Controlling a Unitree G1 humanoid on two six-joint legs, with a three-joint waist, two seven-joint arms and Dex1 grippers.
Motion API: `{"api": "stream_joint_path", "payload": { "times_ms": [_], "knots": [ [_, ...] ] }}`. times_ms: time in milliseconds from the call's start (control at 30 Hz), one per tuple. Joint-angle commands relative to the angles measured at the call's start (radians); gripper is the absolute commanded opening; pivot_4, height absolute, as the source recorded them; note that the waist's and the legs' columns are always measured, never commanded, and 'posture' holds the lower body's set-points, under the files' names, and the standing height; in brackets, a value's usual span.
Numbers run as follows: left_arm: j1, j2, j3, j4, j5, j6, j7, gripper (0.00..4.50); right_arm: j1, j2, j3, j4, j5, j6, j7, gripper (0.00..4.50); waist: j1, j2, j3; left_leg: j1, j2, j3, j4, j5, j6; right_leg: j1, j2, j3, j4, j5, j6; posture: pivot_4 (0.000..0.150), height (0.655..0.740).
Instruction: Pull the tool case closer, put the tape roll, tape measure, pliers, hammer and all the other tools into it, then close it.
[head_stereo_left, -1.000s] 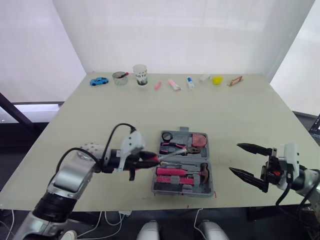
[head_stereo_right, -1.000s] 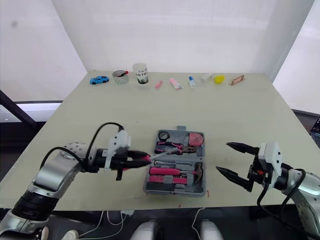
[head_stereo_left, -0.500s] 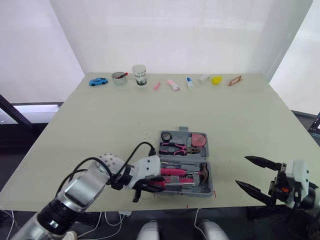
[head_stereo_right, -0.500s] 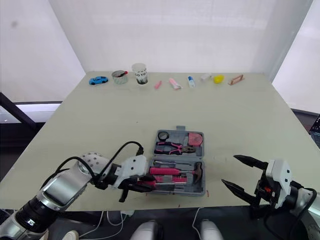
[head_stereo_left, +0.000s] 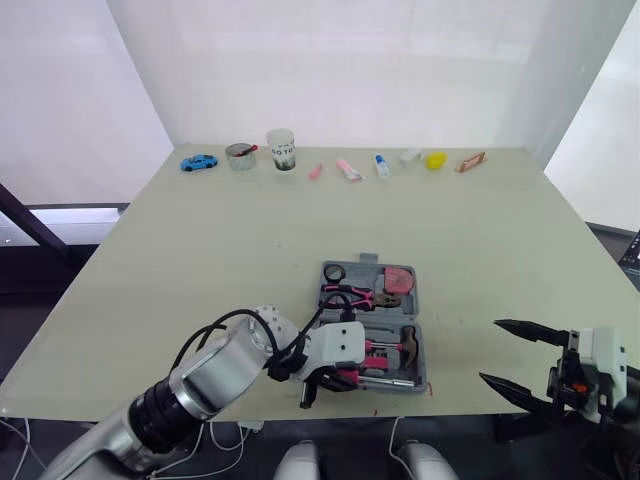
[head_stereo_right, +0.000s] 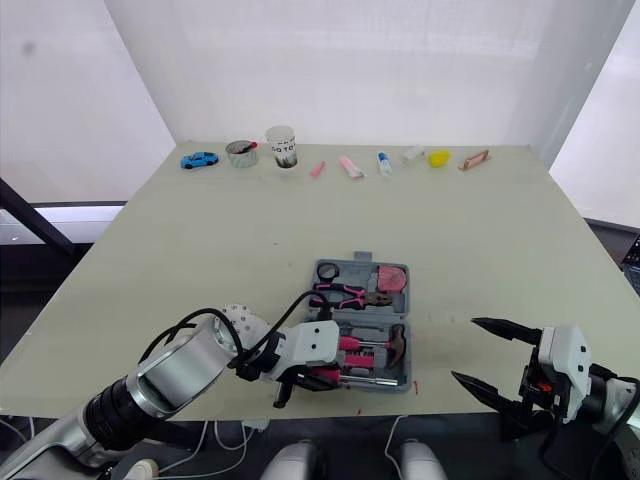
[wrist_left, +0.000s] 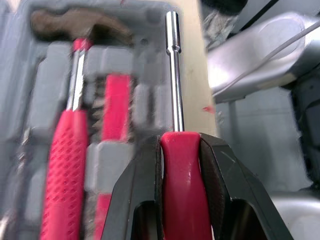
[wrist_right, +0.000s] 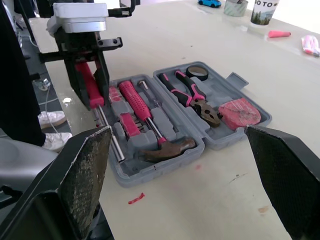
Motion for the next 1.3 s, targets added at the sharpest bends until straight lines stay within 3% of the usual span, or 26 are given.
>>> {"api": "stream_joint_path", "payload": {
  "times_ms": [33,633,1300],
  "knots": [
    [-0.027,-0.015,0.001,-0.038,0.001,0.033,0.018,0.59,-0.009,0.001,-0.004,-0.002,0.0,-0.026,0.004,4.5,0.001,0.0,0.0,0.0,0.0,0.0,0.0,0.0,0.0,0.0,0.0,0.0,0.0,0.0,0.0,0.15,0.74],
    [-0.176,-0.038,-0.164,0.042,0.031,0.108,-0.038,0.59,0.009,0.01,-0.002,-0.014,-0.006,-0.035,-0.01,4.5,0.013,0.0,0.0,0.0,0.0,0.0,0.001,0.0,0.0,0.0,0.0,0.0,0.0,0.0,0.0,0.15,0.74],
    [-0.221,-0.137,-0.21,0.094,0.034,0.181,-0.003,0.59,0.022,0.01,0.004,-0.027,-0.008,-0.034,-0.026,4.5,0.015,0.0,0.0,0.0,-0.001,0.0,0.002,0.0,0.0,0.001,0.0,0.001,0.0,0.0,0.0,0.15,0.74]
  ]
}}
